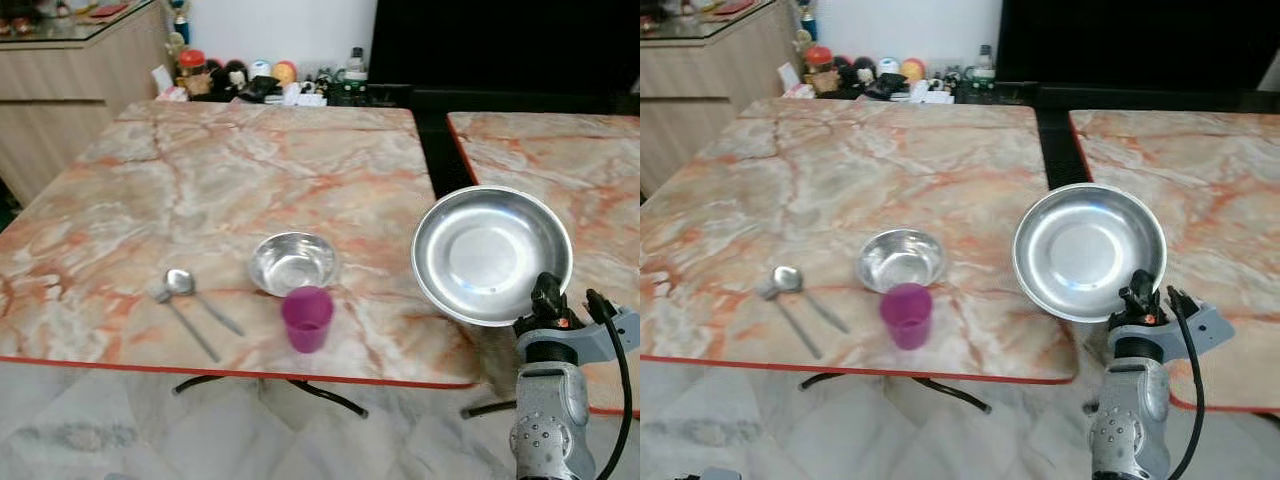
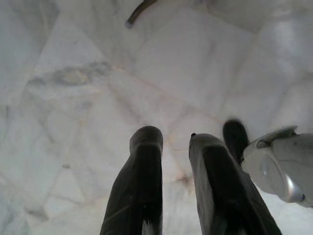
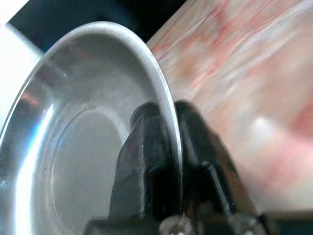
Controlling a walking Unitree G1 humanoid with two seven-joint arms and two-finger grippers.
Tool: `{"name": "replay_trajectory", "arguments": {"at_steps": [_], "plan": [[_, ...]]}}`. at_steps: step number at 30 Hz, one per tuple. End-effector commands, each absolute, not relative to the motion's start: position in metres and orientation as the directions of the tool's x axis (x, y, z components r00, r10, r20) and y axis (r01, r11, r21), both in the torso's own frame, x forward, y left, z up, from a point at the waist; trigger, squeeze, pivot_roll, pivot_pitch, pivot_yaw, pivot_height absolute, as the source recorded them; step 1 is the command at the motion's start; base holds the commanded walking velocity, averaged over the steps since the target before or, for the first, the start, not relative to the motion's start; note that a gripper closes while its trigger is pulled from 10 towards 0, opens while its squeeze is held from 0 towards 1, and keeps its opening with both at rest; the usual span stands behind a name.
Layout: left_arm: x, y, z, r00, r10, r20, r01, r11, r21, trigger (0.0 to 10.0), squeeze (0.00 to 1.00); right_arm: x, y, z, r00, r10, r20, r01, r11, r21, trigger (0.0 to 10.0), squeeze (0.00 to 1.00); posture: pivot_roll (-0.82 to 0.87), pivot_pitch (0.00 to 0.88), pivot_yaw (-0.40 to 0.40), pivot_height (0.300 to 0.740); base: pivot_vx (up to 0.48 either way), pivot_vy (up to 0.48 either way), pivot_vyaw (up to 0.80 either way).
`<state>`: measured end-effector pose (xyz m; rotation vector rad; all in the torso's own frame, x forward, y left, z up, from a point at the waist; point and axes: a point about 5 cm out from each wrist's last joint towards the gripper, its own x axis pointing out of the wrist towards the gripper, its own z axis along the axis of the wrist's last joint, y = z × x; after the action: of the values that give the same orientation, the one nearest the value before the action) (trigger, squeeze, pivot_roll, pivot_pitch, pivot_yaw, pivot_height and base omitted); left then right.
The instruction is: Setting the table
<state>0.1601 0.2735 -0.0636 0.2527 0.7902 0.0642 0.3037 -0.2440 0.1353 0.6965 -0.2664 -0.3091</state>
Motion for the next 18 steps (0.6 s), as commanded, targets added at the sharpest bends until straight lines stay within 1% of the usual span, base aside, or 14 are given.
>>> {"name": "replay_trajectory", "arguments": {"at_steps": [1, 7, 8, 9, 10, 13, 14, 16, 18], "plan": [[0.151, 0.276, -0.067, 0.678, 0.155, -0.718, 0.054, 0.964, 0.26, 10.0, 0.0, 0.304, -0.244, 0.146, 0.913, -0.365, 0.184, 0.167, 0.744, 0.648, 10.0, 0.0, 0.02, 0.117, -0.003, 0.74, 0.0, -0.465, 0.0], [0.153, 0.273, -0.068, 0.679, 0.154, -0.718, 0.054, 0.965, 0.258, 10.0, 0.0, 0.305, -0.248, 0.147, 0.919, -0.35, 0.182, 0.176, 0.777, 0.604, 10.0, 0.0, 0.01, 0.094, -0.021, 0.74, 0.0, -0.465, 0.0], [0.154, 0.273, -0.068, 0.681, 0.154, -0.716, 0.052, 0.965, 0.257, 10.0, 0.0, 0.304, -0.249, 0.149, 0.923, -0.334, 0.188, 0.172, 0.799, 0.576, 10.0, 0.0, 0.01, 0.092, -0.025, 0.74, 0.0, -0.461, 0.0], [0.156, 0.271, -0.067, 0.685, 0.155, -0.712, 0.046, 0.966, 0.254, 10.0, 0.0, 0.302, -0.255, 0.155, 0.933, -0.293, 0.211, 0.159, 0.858, 0.488, 10.0, 0.0, 0.01, 0.086, -0.034, 0.74, 0.0, -0.461, 0.0], [0.156, 0.27, -0.067, 0.686, 0.155, -0.711, 0.044, 0.966, 0.253, 10.0, 0.0, 0.301, -0.258, 0.157, 0.936, -0.276, 0.217, 0.157, 0.882, 0.444, 10.0, 0.0, 0.01, 0.086, -0.034, 0.74, 0.0, -0.461, 0.0], [0.156, 0.268, -0.069, 0.682, 0.153, -0.715, 0.044, 0.967, 0.249, 10.0, 0.0, 0.297, -0.269, 0.159, 0.947, -0.243, 0.208, 0.173, 0.936, 0.305, 10.0, 0.0, -0.01, 0.079, -0.038, 0.74, 0.0, -0.461, 0.0], [0.155, 0.267, -0.07, 0.68, 0.151, -0.717, 0.046, 0.968, 0.247, 10.0, 0.0, 0.295, -0.273, 0.16, 0.948, -0.242, 0.207, 0.179, 0.943, 0.282, 10.0, 0.0, -0.01, 0.078, -0.038, 0.74, 0.0, -0.461, 0.0], [0.153, 0.265, -0.071, 0.676, 0.147, -0.722, 0.051, 0.968, 0.245, 10.0, 0.0, 0.29, -0.287, 0.164, 0.934, -0.289, 0.211, 0.216, 0.926, 0.31, 10.0, 0.0, -0.03, 0.076, -0.039, 0.74, 0.0, -0.463, 0.0], [0.152, 0.265, -0.071, 0.675, 0.147, -0.723, 0.051, 0.968, 0.245, 10.0, 0.0, 0.289, -0.291, 0.164, 0.927, -0.31, 0.209, 0.234, 0.917, 0.325, 10.0, 0.0, -0.03, 0.076, -0.04, 0.74, 0.0, -0.461, 0.0]]}}
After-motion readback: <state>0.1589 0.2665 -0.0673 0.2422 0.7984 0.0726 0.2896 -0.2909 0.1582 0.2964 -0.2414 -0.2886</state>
